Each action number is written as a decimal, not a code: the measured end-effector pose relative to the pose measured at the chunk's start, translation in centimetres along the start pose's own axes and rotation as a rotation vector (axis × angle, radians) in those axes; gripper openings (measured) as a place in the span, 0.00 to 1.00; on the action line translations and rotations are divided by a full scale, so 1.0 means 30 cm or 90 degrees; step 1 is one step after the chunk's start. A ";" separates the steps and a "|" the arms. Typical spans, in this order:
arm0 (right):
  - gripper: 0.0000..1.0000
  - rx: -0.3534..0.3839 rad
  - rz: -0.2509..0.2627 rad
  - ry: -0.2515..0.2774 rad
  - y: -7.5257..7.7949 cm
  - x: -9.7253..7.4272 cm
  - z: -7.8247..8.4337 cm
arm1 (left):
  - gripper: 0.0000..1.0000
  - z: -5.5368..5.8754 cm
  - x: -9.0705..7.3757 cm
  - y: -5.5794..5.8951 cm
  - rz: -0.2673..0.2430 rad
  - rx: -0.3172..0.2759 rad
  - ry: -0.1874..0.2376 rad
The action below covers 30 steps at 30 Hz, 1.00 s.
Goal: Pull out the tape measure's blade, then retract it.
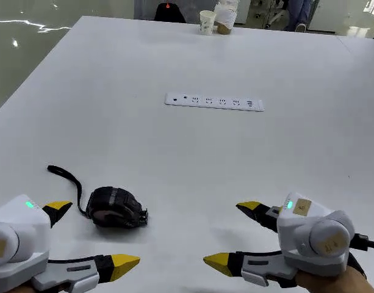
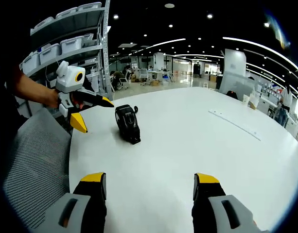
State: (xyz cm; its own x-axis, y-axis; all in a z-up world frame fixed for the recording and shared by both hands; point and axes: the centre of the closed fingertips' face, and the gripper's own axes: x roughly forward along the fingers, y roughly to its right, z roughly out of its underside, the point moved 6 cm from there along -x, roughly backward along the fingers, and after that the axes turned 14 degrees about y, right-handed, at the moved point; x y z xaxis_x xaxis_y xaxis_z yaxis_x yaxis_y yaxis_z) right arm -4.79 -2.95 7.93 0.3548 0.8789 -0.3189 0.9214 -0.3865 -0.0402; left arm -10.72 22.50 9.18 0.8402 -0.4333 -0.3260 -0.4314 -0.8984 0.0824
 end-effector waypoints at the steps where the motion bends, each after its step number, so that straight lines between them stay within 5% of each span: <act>1: 0.73 0.001 0.001 0.000 -0.003 -0.008 0.004 | 0.99 0.002 -0.005 0.002 0.003 -0.001 -0.001; 20: 0.99 0.053 0.062 0.068 -0.030 -0.115 0.023 | 0.99 -0.021 -0.035 0.027 0.056 0.012 0.030; 30: 0.99 0.050 0.059 0.061 -0.038 -0.131 0.033 | 0.99 -0.018 -0.051 0.027 0.049 0.001 0.036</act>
State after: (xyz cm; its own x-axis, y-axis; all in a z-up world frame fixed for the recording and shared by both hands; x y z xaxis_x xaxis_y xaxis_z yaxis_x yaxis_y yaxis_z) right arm -7.39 -6.23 8.30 0.4547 0.8596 -0.2333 0.8700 -0.4847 -0.0901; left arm -12.17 22.41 10.24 0.8216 -0.5048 -0.2649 -0.4963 -0.8620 0.1034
